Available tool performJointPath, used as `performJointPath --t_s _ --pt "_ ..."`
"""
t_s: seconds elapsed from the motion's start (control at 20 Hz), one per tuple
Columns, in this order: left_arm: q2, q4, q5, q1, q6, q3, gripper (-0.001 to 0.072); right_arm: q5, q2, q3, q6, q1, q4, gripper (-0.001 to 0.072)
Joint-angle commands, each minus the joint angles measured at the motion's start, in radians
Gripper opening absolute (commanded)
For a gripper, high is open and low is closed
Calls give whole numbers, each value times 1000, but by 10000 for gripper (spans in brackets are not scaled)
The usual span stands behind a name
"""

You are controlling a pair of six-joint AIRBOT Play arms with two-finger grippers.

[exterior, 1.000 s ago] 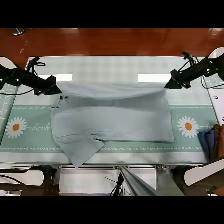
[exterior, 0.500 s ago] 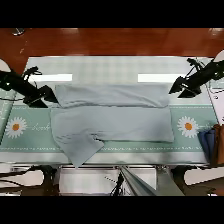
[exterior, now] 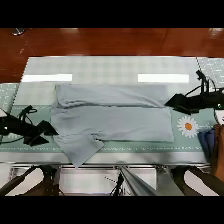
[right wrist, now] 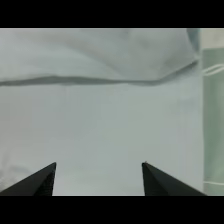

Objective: Fold the shirts.

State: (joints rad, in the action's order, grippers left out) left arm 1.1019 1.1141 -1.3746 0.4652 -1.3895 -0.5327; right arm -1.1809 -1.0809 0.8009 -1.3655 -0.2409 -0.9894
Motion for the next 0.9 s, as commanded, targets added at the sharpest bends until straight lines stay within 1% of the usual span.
performJointPath --t_s 0.0,0.15,0.3,0.4,0.5,0.55,0.6,0.65,0.7,0.8,0.85 --pt "-56 -164 89 24 82 155 704 60 81 -147 17 20 47 622" --pt "-56 -244 102 24 171 205 704 32 81 -148 21 21 92 623" --pt "-54 -252 120 24 170 211 704 7 81 -148 29 18 131 623" --pt "-54 -253 117 5 170 216 704 8 81 -134 38 -17 138 623" --pt "-54 -254 126 -55 170 216 701 -11 81 -98 39 -126 128 623" --pt "-54 -254 135 -88 171 216 693 -35 81 -85 39 -195 97 623" --pt "-54 -254 145 -117 171 216 589 -73 81 -85 32 -271 26 623" --pt "-54 -254 153 -145 171 216 327 -114 81 -95 -8 -335 -80 623" --pt "-54 -254 158 -166 175 216 31 -150 81 -119 -49 -381 -164 623" --pt "-54 -254 161 -178 178 215 24 -179 81 -206 -87 -417 -247 623" --pt "-54 -254 160 -177 178 215 24 -177 81 -249 -104 -410 -243 622"
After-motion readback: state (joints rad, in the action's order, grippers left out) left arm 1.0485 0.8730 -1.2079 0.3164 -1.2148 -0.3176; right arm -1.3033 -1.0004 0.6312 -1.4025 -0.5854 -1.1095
